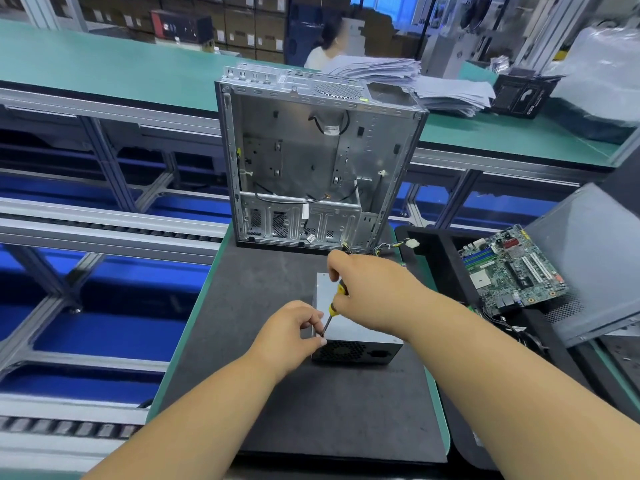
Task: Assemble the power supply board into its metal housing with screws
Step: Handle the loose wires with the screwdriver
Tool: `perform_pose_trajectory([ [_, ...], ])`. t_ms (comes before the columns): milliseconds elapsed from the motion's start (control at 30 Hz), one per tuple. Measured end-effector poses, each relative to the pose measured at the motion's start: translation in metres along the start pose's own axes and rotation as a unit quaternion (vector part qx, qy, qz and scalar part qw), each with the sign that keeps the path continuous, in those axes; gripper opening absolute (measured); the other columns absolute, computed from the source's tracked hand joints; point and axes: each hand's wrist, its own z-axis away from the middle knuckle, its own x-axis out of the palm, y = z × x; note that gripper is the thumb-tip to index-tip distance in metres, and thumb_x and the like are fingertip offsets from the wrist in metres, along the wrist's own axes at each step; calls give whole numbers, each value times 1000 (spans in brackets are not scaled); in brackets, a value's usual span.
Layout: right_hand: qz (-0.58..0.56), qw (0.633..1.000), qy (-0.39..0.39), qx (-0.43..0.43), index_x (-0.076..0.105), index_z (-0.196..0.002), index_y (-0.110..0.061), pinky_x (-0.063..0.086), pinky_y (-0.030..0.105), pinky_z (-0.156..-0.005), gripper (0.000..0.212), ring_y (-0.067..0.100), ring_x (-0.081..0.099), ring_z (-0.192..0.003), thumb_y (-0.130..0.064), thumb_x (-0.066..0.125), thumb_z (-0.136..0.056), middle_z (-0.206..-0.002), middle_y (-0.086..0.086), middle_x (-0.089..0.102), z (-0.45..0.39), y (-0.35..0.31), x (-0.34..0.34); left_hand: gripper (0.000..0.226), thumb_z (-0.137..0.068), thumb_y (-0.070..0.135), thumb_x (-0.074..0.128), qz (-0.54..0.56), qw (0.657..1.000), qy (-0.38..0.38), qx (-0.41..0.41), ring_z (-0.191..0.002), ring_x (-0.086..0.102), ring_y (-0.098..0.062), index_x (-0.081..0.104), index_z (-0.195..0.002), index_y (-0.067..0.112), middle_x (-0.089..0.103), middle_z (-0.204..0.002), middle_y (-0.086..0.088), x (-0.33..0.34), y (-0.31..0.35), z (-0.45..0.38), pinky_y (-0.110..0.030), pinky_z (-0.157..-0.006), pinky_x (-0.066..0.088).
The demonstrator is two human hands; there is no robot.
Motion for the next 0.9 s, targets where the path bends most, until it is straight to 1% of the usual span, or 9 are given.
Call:
perform_pose_trajectory([
  [100,60,998,3,26,43,-94,-22,32,33,-58,24,23,48,-77,-45,50,-96,-78,-5,52,-5,-1,0,25,-75,15,82,6,1000,6,-2,-105,58,3,65,-75,34,60,-106,21,0,1,1,-21,-97,48],
  [200,127,989,26,77,40,-85,-23,24,29,-48,35,22,47,-72,-56,38,-99,-67,-7,39,-6,-2,8,27,-74,14,82,18,1000,9,-8,-107,59,3,65,-73,35,61,-108,21,1,0,1,-23,-99,48],
  [267,92,992,40,73,39,-85,-23,23,29,-48,32,22,46,-70,-51,36,-100,-69,-7,42,-5,-1,11,27,-74,14,82,17,1000,8,-7,-107,59,2,65,-73,34,61,-108,20,1,1,1,-25,-99,48],
  [400,-16,1000,9,-9,43,-97,-20,38,35,-61,10,24,51,-82,-28,48,-96,-95,-1,55,-3,-2,4,27,-74,15,83,10,1000,3,-8,-106,59,0,64,-73,35,60,-107,22,0,1,0,-25,-98,49],
  [533,84,995,24,56,39,-83,-23,30,30,-50,35,22,48,-70,-54,45,-97,-69,-7,45,-7,-2,7,29,-74,15,83,20,1000,9,-8,-106,59,4,64,-72,37,61,-106,22,0,0,1,-21,-98,48],
  [667,145,981,50,121,38,-64,-23,24,25,-46,55,16,44,-56,-66,30,-96,-62,-6,44,-6,-2,12,28,-74,15,82,18,1000,6,-6,-108,59,3,64,-73,36,61,-108,22,0,1,2,-21,-98,47],
  [733,85,989,50,107,46,-72,-23,26,27,-49,42,20,52,-69,-55,36,-97,-72,-7,49,-3,-2,11,28,-75,15,82,18,1000,5,-7,-107,59,3,64,-74,36,61,-108,22,-1,1,2,-20,-98,47],
  [800,5,997,33,72,58,-98,-22,37,30,-60,21,23,57,-88,-38,45,-94,-96,-5,59,-1,-2,6,27,-75,15,82,15,1000,3,-8,-106,58,2,64,-75,34,60,-109,22,-1,1,2,-19,-97,46],
  [900,20,999,24,39,52,-120,-24,43,33,-67,27,23,59,-94,-38,48,-97,-105,-4,64,-1,-2,1,26,-75,14,82,17,1000,4,-6,-106,58,2,64,-76,33,60,-109,21,-1,2,2,-17,-97,45],
])
